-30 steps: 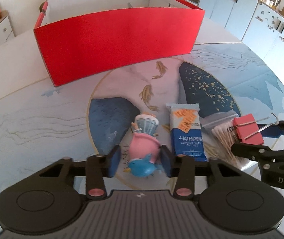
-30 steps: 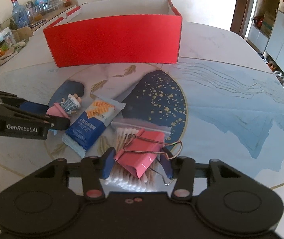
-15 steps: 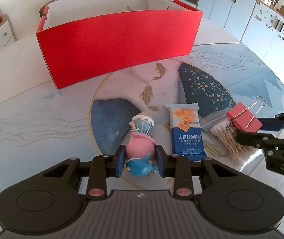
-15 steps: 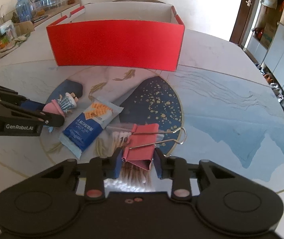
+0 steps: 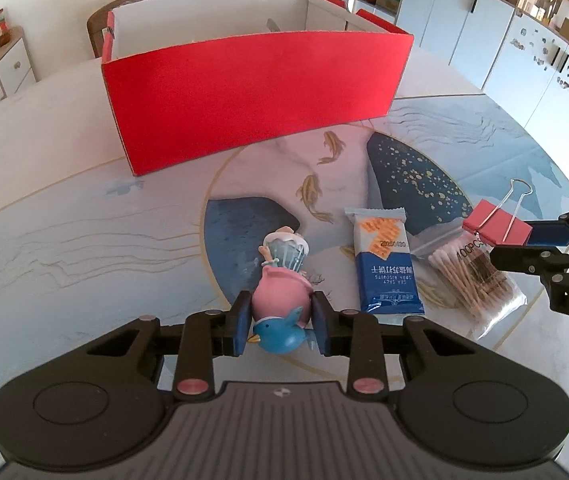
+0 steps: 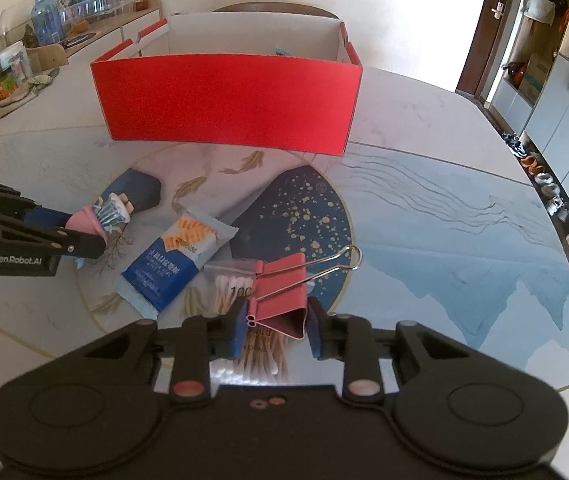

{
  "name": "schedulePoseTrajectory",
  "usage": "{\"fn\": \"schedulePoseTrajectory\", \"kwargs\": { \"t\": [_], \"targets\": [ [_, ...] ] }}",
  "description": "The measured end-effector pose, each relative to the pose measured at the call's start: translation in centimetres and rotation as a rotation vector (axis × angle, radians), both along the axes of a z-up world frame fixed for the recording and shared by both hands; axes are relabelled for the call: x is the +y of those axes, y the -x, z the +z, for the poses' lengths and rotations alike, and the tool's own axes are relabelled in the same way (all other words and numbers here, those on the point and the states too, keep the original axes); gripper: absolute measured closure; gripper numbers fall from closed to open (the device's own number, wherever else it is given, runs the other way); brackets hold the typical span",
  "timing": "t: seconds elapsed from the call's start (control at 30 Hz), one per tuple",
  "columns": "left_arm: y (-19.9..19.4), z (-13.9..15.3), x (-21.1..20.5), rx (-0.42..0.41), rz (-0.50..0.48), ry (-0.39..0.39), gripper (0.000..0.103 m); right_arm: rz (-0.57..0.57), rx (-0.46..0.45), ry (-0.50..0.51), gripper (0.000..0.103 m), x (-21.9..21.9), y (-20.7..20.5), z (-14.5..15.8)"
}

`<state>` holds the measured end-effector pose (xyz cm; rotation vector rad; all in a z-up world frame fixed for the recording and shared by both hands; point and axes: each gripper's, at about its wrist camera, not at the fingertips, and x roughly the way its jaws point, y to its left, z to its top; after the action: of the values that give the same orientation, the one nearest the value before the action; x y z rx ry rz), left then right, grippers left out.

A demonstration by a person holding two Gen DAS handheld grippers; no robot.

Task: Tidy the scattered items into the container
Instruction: 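Close the left gripper on the pink toy while the right gripper grasps the pink binder clip, then lift the pink toy and binder clip and carry both over the red box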

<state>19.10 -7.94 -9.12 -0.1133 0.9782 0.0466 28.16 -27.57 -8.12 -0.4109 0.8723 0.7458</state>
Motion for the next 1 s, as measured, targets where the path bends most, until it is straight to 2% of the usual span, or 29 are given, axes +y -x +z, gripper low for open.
{"fn": "schedulePoseTrajectory", "kwargs": {
  "t": [0.47,0.57,1.0],
  "targets": [
    [0.5,2.4,0.8,-0.016,-0.010,0.008,0.073,0.023,-0.019,-0.019,0.000,0.3,0.0,2.2],
    [0.5,3.4,1.2,-0.019,-0.012,0.037,0.073,0.037,-0.021,-0.027,0.000,0.6,0.0,2.9],
    [-0.9,7.6,1.9,-0.059,-0.029,-0.005,0.073,0.103,-0.044,-0.072,0.000,2.4,-1.2,6.8]
  ]
}}
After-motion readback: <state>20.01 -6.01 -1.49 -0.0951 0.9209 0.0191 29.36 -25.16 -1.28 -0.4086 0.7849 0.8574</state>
